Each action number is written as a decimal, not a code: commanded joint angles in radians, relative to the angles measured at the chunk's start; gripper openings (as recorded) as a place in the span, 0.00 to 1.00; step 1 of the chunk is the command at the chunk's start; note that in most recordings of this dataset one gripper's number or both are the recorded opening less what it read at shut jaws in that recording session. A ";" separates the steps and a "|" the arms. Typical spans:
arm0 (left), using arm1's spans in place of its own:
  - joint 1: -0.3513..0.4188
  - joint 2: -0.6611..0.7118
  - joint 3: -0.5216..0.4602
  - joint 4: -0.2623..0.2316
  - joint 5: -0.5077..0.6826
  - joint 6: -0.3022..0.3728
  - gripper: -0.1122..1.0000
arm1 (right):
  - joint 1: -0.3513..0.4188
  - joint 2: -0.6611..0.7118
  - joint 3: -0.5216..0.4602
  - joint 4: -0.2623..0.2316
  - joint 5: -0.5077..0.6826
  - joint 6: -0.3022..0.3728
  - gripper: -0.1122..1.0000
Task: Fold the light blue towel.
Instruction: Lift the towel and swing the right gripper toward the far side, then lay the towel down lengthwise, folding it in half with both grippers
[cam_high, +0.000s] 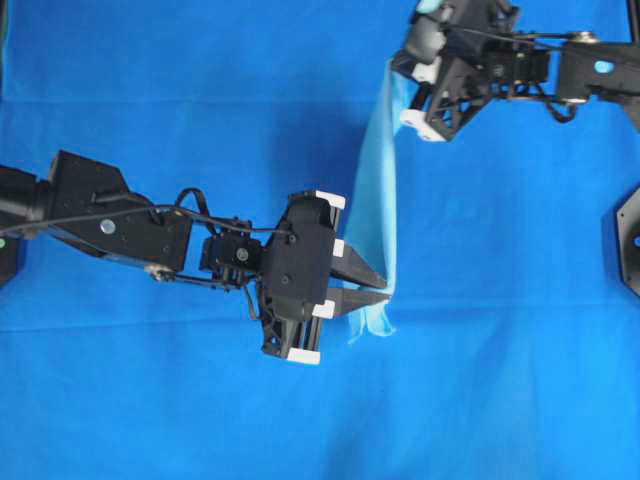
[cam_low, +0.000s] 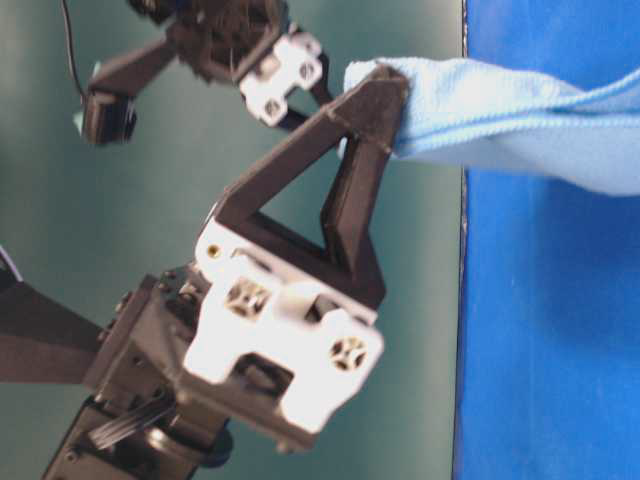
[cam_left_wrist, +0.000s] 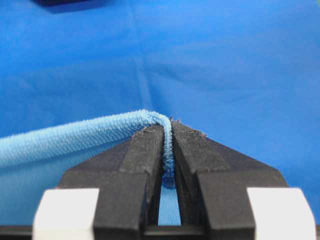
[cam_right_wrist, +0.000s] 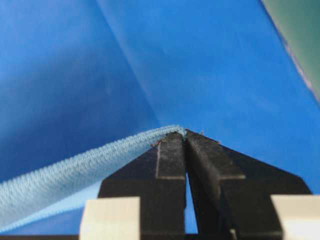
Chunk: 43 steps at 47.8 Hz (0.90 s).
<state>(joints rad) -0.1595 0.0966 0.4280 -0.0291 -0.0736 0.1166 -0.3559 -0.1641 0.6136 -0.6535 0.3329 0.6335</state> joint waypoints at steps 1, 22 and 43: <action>-0.040 -0.011 -0.028 0.003 -0.028 0.006 0.13 | -0.035 -0.003 -0.040 -0.008 0.003 -0.005 0.12; -0.025 0.112 -0.176 0.003 -0.080 0.012 0.13 | -0.057 -0.166 0.123 -0.002 0.057 0.012 0.12; -0.017 0.350 -0.437 0.002 -0.095 0.000 0.13 | -0.057 -0.339 0.249 0.018 0.186 -0.011 0.12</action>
<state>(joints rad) -0.1488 0.4571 0.0261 -0.0307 -0.1565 0.1227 -0.3804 -0.5108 0.8820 -0.6305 0.5185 0.6259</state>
